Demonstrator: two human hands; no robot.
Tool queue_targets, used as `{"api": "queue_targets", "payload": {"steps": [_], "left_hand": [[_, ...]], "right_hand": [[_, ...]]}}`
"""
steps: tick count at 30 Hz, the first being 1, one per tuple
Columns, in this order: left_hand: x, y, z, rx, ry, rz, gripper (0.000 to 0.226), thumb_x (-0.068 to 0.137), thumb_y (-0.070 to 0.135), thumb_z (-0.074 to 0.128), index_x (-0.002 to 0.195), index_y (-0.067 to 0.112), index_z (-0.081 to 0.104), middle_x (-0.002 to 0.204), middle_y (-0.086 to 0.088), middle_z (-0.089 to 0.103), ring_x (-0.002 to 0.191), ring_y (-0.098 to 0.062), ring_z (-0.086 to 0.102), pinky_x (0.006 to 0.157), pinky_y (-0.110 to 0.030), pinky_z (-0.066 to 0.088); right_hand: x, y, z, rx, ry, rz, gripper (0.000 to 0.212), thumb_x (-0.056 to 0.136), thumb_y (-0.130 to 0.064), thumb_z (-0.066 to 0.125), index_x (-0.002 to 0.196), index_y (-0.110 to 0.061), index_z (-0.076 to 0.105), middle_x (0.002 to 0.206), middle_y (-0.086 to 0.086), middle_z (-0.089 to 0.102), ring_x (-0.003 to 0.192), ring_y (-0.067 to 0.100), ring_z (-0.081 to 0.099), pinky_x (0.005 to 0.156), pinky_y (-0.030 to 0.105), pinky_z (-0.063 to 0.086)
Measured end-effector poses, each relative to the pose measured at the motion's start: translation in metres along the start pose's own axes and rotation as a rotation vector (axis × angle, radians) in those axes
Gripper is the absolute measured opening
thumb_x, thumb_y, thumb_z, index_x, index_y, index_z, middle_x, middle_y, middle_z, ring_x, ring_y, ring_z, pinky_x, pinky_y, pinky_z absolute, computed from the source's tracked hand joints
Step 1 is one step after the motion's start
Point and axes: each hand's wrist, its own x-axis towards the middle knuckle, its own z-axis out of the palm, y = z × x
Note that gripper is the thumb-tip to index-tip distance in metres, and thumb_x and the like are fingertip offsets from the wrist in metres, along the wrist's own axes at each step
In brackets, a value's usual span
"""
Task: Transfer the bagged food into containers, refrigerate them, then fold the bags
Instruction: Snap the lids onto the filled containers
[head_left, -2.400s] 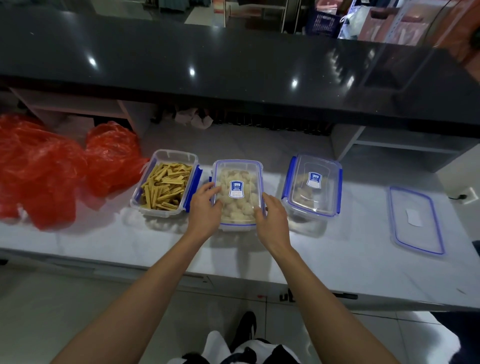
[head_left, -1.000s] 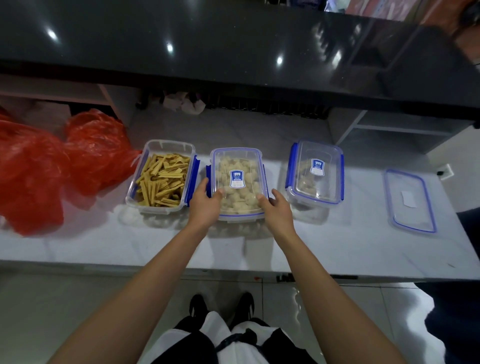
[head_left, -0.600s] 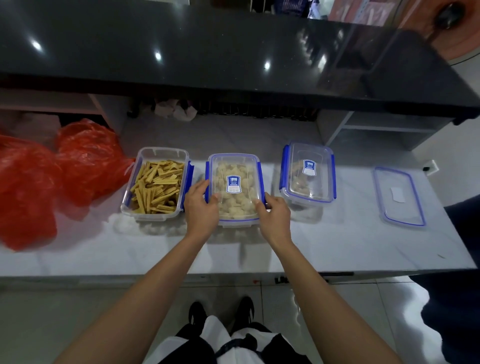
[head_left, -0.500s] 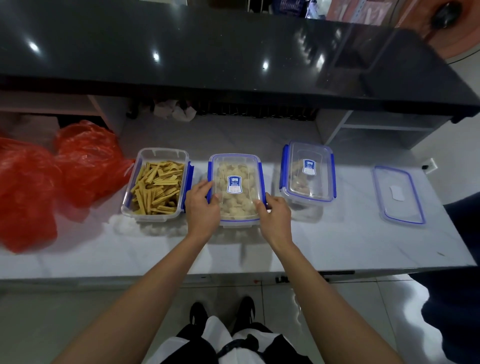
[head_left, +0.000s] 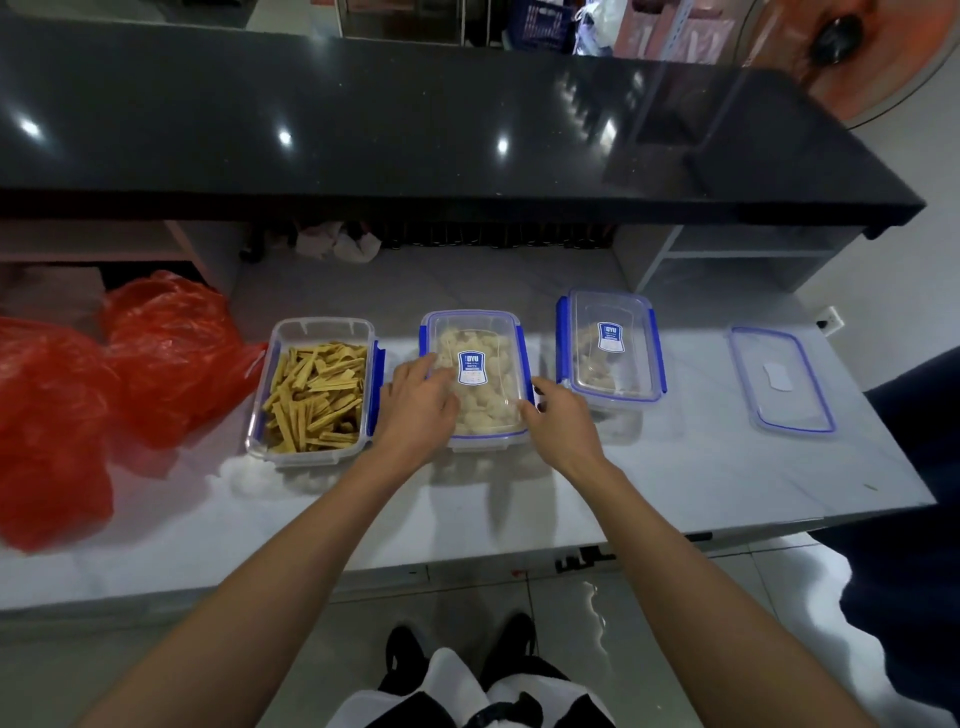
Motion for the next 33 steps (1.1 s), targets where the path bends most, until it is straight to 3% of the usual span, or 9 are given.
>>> {"api": "queue_targets", "payload": {"steps": [3, 7, 10, 14, 18, 22, 28, 31, 33], "left_hand": [[0.009, 0.022, -0.004, 0.109, 0.011, 0.103, 0.039, 0.1, 0.027, 0.052, 0.139, 0.023, 0.056, 0.148, 0.003, 0.051, 0.137, -0.02, 0.041, 0.11, -0.046, 0.034], [0.027, 0.076, 0.003, 0.151, -0.033, 0.287, 0.041, 0.101, 0.028, 0.05, 0.142, 0.023, 0.052, 0.147, 0.001, 0.053, 0.137, -0.022, 0.043, 0.111, -0.043, 0.033], [0.043, 0.136, 0.023, 0.19, -0.068, 0.452, 0.041, 0.101, 0.029, 0.05, 0.141, 0.022, 0.053, 0.143, 0.0, 0.056, 0.133, -0.025, 0.045, 0.104, -0.041, 0.034], [0.065, 0.23, 0.077, 0.278, -0.142, 0.587, 0.041, 0.102, 0.034, 0.047, 0.141, 0.022, 0.053, 0.145, 0.0, 0.054, 0.133, -0.025, 0.044, 0.105, -0.041, 0.035], [0.08, 0.316, 0.143, 0.315, -0.252, 0.634, 0.042, 0.103, 0.036, 0.044, 0.142, 0.021, 0.052, 0.144, 0.0, 0.054, 0.131, -0.026, 0.045, 0.104, -0.043, 0.039], [0.089, 0.372, 0.201, 0.358, -0.345, 0.632, 0.039, 0.103, 0.036, 0.045, 0.136, 0.019, 0.056, 0.14, -0.002, 0.057, 0.13, -0.027, 0.046, 0.102, -0.042, 0.041], [0.092, 0.394, 0.251, 0.378, -0.402, 0.642, 0.035, 0.101, 0.035, 0.05, 0.129, 0.019, 0.063, 0.137, -0.004, 0.058, 0.131, -0.028, 0.047, 0.1, -0.04, 0.042], [0.092, 0.393, 0.26, 0.388, -0.425, 0.644, 0.028, 0.097, 0.029, 0.052, 0.119, 0.019, 0.065, 0.125, -0.004, 0.059, 0.122, -0.028, 0.051, 0.092, -0.037, 0.044], [0.09, 0.392, 0.263, 0.37, -0.427, 0.637, 0.027, 0.095, 0.027, 0.054, 0.118, 0.019, 0.065, 0.121, -0.005, 0.057, 0.117, -0.028, 0.052, 0.087, -0.037, 0.045]], "right_hand": [[-0.004, 0.007, -0.025, -0.012, 0.036, -0.011, 0.039, 0.1, -0.027, 0.058, 0.137, -0.017, 0.057, 0.128, 0.004, 0.063, 0.108, 0.019, 0.064, 0.093, 0.039, 0.055], [-0.001, 0.035, -0.081, 0.02, 0.166, -0.026, 0.035, 0.099, -0.025, 0.058, 0.133, -0.022, 0.062, 0.127, -0.001, 0.065, 0.098, 0.013, 0.064, 0.086, 0.028, 0.052], [0.007, 0.08, -0.13, -0.085, 0.221, 0.027, 0.036, 0.099, -0.026, 0.058, 0.134, -0.022, 0.061, 0.132, -0.001, 0.064, 0.11, 0.017, 0.062, 0.095, 0.033, 0.05], [0.013, 0.153, -0.196, -0.291, 0.174, 0.101, 0.038, 0.101, -0.028, 0.052, 0.138, -0.02, 0.057, 0.141, -0.001, 0.058, 0.126, 0.021, 0.053, 0.101, 0.034, 0.044], [0.02, 0.231, -0.26, -0.397, 0.13, 0.194, 0.037, 0.101, -0.025, 0.049, 0.136, -0.017, 0.058, 0.136, 0.004, 0.06, 0.122, 0.027, 0.054, 0.095, 0.038, 0.047], [0.033, 0.299, -0.302, -0.319, 0.117, 0.253, 0.041, 0.101, -0.023, 0.05, 0.141, -0.014, 0.053, 0.137, 0.007, 0.058, 0.122, 0.028, 0.054, 0.095, 0.037, 0.048], [0.053, 0.347, -0.318, -0.223, 0.059, 0.299, 0.032, 0.096, -0.015, 0.053, 0.124, 0.0, 0.059, 0.123, 0.016, 0.062, 0.114, 0.034, 0.057, 0.093, 0.044, 0.051], [0.06, 0.353, -0.315, -0.222, 0.021, 0.285, 0.02, 0.095, -0.016, 0.052, 0.111, -0.007, 0.06, 0.108, 0.012, 0.063, 0.107, 0.034, 0.059, 0.079, 0.037, 0.05], [0.062, 0.353, -0.311, -0.207, -0.013, 0.252, 0.03, 0.096, -0.018, 0.053, 0.124, -0.011, 0.06, 0.116, 0.011, 0.063, 0.114, 0.032, 0.056, 0.084, 0.036, 0.049]]}}
